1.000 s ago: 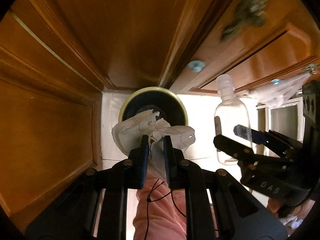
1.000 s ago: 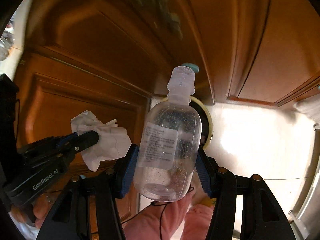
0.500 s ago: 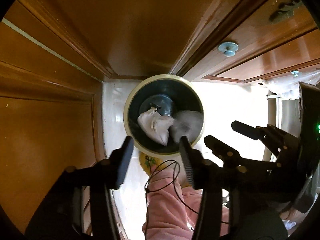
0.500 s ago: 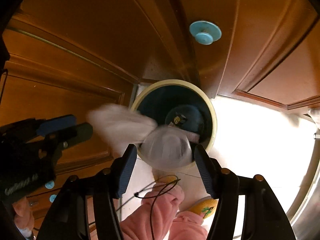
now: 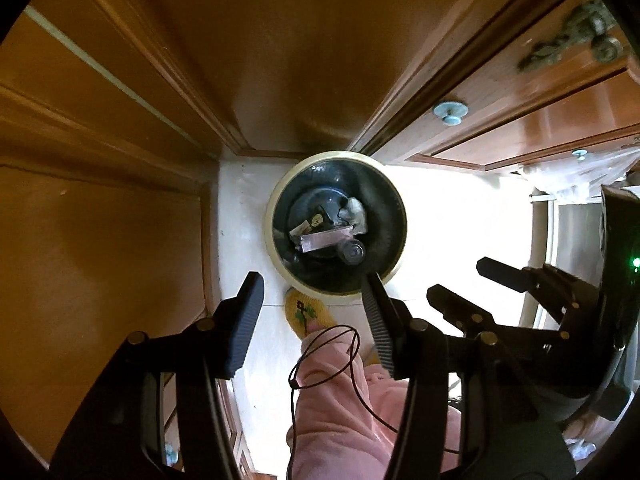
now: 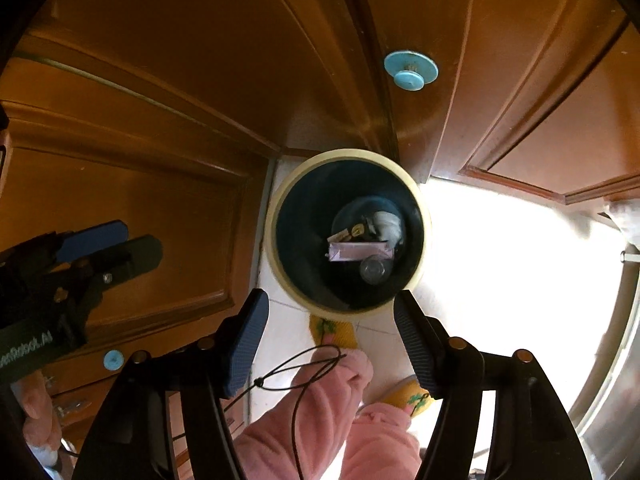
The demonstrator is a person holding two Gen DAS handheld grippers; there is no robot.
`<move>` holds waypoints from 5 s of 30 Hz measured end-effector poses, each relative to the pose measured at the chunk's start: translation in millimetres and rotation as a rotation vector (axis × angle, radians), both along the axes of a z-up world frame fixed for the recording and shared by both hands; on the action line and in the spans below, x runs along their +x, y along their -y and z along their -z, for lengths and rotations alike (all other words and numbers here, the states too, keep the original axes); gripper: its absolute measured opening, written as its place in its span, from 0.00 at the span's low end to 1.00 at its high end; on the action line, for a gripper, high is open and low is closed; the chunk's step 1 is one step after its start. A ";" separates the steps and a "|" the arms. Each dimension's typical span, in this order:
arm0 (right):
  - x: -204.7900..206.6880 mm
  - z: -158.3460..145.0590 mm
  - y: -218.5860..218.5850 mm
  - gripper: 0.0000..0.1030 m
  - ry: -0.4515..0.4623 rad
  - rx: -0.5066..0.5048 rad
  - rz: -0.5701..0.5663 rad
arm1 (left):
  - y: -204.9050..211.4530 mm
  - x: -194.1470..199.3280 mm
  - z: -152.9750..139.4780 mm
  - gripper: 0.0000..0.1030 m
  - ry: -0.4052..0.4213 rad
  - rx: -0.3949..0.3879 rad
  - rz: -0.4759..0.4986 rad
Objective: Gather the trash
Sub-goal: 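Open the left tool to drop the tissues while the right tool drops the bottle into the bin, then raise both tools back up toward the counter, then grasp the yellow wrapper with the right tool while the left tool reaches toward the tan loofah, then close the left tool on the tan loofah sponge and lift it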
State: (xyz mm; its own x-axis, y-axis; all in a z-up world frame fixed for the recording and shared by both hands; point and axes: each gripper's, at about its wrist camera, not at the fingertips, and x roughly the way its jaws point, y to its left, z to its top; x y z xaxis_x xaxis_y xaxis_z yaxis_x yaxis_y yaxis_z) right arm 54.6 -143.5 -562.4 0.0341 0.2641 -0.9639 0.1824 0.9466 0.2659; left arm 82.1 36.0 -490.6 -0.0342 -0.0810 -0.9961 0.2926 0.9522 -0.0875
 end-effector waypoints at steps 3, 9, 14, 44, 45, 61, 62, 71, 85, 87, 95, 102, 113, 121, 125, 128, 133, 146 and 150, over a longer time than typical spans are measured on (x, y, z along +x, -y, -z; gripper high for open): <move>-8.0 -21.4 2.1 0.64 -0.008 0.021 0.008 | -4.4 -3.0 -25.3 0.46 0.009 -0.004 -0.016; -18.5 -82.2 5.0 0.64 0.038 0.023 0.000 | -7.0 -10.8 -86.2 0.46 0.051 -0.008 -0.003; -29.8 -141.0 12.3 0.64 0.097 0.012 0.009 | -0.8 -22.7 -143.3 0.46 0.096 -0.027 0.012; -60.1 -502.5 56.5 0.67 0.574 -0.056 0.050 | 39.7 -31.4 -467.0 0.46 0.499 -0.225 0.070; -56.4 -509.9 56.2 0.67 0.581 -0.061 0.050 | 39.9 -27.4 -471.4 0.46 0.506 -0.231 0.069; 46.9 -563.3 74.6 0.67 0.650 -0.117 0.175 | 34.2 92.6 -497.6 0.46 0.544 -0.269 0.094; 53.0 -563.2 76.3 0.67 0.649 -0.117 0.180 | 34.5 99.0 -497.0 0.46 0.544 -0.271 0.094; 138.7 -570.8 93.4 0.67 0.625 -0.143 0.175 | 32.6 168.2 -488.7 0.46 0.523 -0.271 0.033; 347.2 -536.8 146.6 0.72 0.559 -0.140 -0.100 | 74.5 290.9 -439.0 0.46 0.396 -0.202 -0.098; 378.1 -519.0 152.6 0.72 0.538 -0.141 -0.159 | 80.0 310.0 -427.8 0.46 0.375 -0.192 -0.123; 456.2 -433.9 146.3 0.72 0.437 -0.131 -0.349 | 94.3 359.5 -388.0 0.46 0.293 -0.193 -0.201; 470.9 -383.1 125.1 0.68 0.379 -0.108 -0.469 | 103.1 384.6 -369.6 0.46 0.269 -0.174 -0.228; 481.4 -366.9 129.8 0.20 0.400 -0.022 -0.490 | 117.2 414.1 -349.8 0.46 0.231 -0.178 -0.258; 493.9 -378.7 159.4 0.18 0.487 0.034 -0.332 | 105.6 435.1 -334.8 0.46 0.191 -0.217 -0.378; 497.6 -380.2 162.8 0.18 0.510 0.041 -0.294 | 98.0 443.5 -327.0 0.46 0.199 -0.229 -0.462; 494.9 -381.1 164.7 0.18 0.516 0.054 -0.278 | 97.8 447.2 -325.2 0.46 0.232 -0.233 -0.497; 491.9 -378.2 164.9 0.18 0.512 0.055 -0.260 | 103.5 453.2 -320.3 0.46 0.268 -0.207 -0.532; 487.4 -369.2 170.2 0.18 0.480 0.094 -0.241 | 90.0 446.2 -314.6 0.47 0.246 -0.182 -0.680; 488.6 -366.7 170.0 0.18 0.473 0.102 -0.244 | 82.3 449.6 -306.9 0.49 0.235 -0.188 -0.739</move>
State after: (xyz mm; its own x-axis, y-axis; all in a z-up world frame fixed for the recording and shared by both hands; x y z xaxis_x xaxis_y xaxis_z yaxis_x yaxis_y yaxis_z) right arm 543.2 -313.5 -195.7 0.3842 0.4104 -0.8270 -0.2013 0.9115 0.3588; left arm 531.6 -46.3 -183.6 0.3033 -0.1683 -0.9379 -0.3779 0.8823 -0.2806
